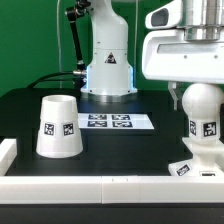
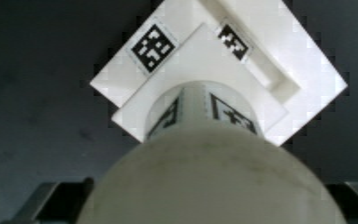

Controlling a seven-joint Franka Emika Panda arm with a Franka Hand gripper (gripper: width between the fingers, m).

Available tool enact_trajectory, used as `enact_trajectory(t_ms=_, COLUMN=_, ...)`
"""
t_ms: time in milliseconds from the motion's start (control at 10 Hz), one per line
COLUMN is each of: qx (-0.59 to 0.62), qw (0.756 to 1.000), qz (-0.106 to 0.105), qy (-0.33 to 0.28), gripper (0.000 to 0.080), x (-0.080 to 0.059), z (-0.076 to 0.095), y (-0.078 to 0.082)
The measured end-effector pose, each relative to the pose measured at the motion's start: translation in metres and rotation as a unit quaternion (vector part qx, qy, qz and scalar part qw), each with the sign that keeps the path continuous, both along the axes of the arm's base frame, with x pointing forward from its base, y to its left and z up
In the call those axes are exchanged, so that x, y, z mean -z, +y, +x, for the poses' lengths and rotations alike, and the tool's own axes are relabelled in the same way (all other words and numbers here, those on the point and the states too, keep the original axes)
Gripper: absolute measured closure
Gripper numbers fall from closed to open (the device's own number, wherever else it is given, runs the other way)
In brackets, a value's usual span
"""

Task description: Assemble lamp

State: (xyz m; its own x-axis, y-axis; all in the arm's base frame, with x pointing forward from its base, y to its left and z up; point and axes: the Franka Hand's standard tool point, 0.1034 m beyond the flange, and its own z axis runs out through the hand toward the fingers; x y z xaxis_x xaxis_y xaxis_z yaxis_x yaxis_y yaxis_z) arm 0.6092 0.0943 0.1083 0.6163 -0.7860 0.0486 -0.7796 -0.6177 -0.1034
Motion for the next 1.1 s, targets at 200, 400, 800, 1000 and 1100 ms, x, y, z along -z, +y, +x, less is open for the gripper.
enact_trajectory(t_ms=200, qx=0.133, qw=0.99, qz=0.038, qy=0.013, gripper=0.0223, x=0.0005, z=-0.0016, y=0.002)
enact_trajectory(t_ms=400, qx=0.209, qw=0.976, qz=0.052, qy=0.018, gripper=0.0223, x=0.0012, z=-0.0025, y=0.0059)
enact_trajectory(t_ms=800, qx=0.33, qw=0.939, qz=0.088, qy=0.037, gripper=0.0223, x=0.0028, z=-0.0018, y=0.0075)
enact_trajectory(t_ms=1000, qx=0.348, qw=0.932, qz=0.091, qy=0.039, gripper=0.0161, x=0.0033, z=-0.0022, y=0.0096)
enact_trajectory(t_ms=1100, qx=0.318, qw=0.943, qz=0.087, qy=0.037, gripper=0.0117, x=0.0033, z=-0.0024, y=0.0097)
